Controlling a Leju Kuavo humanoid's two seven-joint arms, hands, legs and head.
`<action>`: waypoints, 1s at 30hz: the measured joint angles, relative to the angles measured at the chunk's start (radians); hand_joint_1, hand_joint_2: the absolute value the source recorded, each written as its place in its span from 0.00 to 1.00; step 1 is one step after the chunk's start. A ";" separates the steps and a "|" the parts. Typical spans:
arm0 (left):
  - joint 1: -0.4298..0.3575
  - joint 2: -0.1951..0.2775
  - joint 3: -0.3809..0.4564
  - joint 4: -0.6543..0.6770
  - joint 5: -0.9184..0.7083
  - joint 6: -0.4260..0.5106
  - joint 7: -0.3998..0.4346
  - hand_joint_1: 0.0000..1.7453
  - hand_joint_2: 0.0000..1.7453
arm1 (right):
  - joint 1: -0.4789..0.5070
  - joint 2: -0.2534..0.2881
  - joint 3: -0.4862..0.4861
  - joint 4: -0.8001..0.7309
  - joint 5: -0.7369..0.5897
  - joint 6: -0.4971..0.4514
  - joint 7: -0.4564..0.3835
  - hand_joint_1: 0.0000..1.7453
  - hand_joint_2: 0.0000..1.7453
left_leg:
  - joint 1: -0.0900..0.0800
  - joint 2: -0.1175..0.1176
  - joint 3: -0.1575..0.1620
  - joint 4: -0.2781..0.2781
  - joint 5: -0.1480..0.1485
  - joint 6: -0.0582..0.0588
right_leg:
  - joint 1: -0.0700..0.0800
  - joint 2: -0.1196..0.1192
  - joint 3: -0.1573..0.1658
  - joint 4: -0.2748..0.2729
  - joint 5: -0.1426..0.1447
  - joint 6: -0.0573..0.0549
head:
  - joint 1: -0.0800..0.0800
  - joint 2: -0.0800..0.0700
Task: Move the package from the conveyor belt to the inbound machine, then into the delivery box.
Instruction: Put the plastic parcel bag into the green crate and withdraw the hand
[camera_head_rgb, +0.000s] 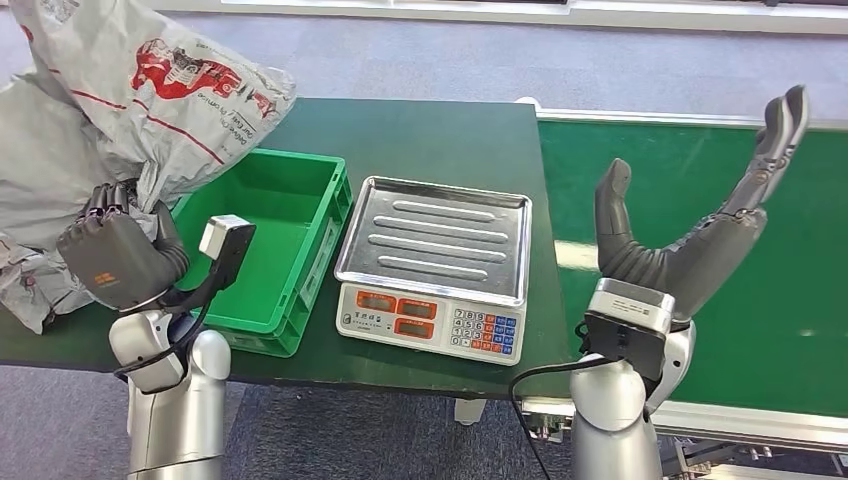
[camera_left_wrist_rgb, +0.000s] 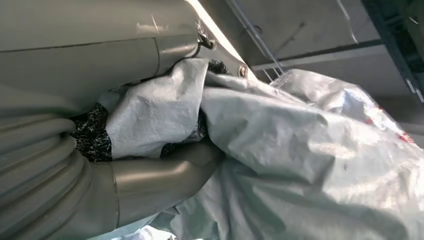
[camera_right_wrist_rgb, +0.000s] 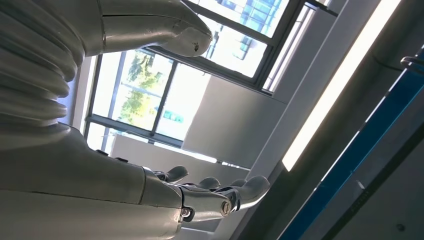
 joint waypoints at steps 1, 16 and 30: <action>-0.001 0.005 0.002 0.003 -0.005 0.000 0.011 1.00 1.00 | 0.000 0.000 0.000 0.000 -0.001 0.000 0.000 0.00 1.00 | 0.000 0.000 0.000 0.000 0.000 0.000 | 0.000 0.000 0.000 0.000 0.000 0.000 | 0.000 0.000; -0.006 0.201 -0.081 0.057 -0.008 0.000 0.366 1.00 1.00 | 0.000 0.000 0.000 0.000 -0.009 0.000 -0.002 0.00 1.00 | 0.001 0.002 0.001 0.000 0.000 -0.001 | 0.000 0.002 -0.001 0.000 0.000 0.000 | 0.000 0.000; -0.040 0.400 -0.380 0.170 -0.008 -0.005 0.605 1.00 1.00 | 0.001 0.000 0.005 0.000 -0.029 0.000 -0.011 0.00 1.00 | 0.000 0.002 0.001 0.000 0.001 -0.001 | 0.000 0.002 -0.001 0.000 0.000 0.000 | 0.000 0.000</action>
